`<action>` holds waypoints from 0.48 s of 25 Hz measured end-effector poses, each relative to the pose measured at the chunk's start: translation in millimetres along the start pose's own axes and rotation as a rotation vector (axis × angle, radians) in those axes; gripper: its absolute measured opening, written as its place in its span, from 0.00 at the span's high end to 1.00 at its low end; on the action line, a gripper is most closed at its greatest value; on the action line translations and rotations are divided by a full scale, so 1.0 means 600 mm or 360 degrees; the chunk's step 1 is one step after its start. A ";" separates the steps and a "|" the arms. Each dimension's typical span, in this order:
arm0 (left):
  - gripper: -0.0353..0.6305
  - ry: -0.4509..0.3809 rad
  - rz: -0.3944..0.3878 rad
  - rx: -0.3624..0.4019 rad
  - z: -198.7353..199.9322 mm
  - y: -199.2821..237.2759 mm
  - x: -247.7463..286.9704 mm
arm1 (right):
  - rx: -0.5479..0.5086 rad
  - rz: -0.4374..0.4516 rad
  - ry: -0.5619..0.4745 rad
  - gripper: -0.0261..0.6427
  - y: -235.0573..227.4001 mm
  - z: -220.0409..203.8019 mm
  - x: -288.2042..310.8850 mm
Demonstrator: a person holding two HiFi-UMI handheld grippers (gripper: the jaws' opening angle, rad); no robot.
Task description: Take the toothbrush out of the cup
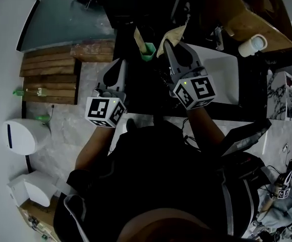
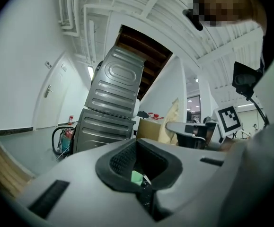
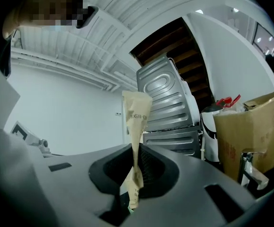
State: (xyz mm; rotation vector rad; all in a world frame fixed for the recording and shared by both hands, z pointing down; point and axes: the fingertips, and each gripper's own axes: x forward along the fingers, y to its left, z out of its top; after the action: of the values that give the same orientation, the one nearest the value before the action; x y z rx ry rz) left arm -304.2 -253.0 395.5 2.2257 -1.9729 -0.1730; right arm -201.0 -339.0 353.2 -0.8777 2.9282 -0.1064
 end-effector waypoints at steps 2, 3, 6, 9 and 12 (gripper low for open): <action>0.94 -0.0002 0.0030 -0.0001 0.001 0.004 -0.004 | 0.0009 0.0037 0.0009 0.90 0.003 -0.010 0.013; 0.94 -0.0003 0.0044 -0.0002 0.002 0.006 -0.007 | 0.0012 0.0057 0.0013 0.90 0.004 -0.015 0.020; 0.94 -0.0002 0.0081 -0.0011 -0.001 0.012 -0.012 | -0.0009 0.0126 0.0011 0.90 0.008 -0.030 0.040; 0.94 0.0006 0.0110 -0.0007 -0.004 0.010 -0.015 | -0.0004 0.0180 0.0009 0.90 0.009 -0.050 0.056; 0.94 0.0020 0.0144 -0.0015 -0.010 0.014 -0.016 | -0.0018 0.0205 0.0034 0.90 0.004 -0.077 0.069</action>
State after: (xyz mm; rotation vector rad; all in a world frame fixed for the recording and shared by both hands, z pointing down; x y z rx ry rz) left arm -312.3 -244.3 402.7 2.1217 -2.0568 -0.1563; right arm -241.4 -357.7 396.2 -0.6908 2.9985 -0.0914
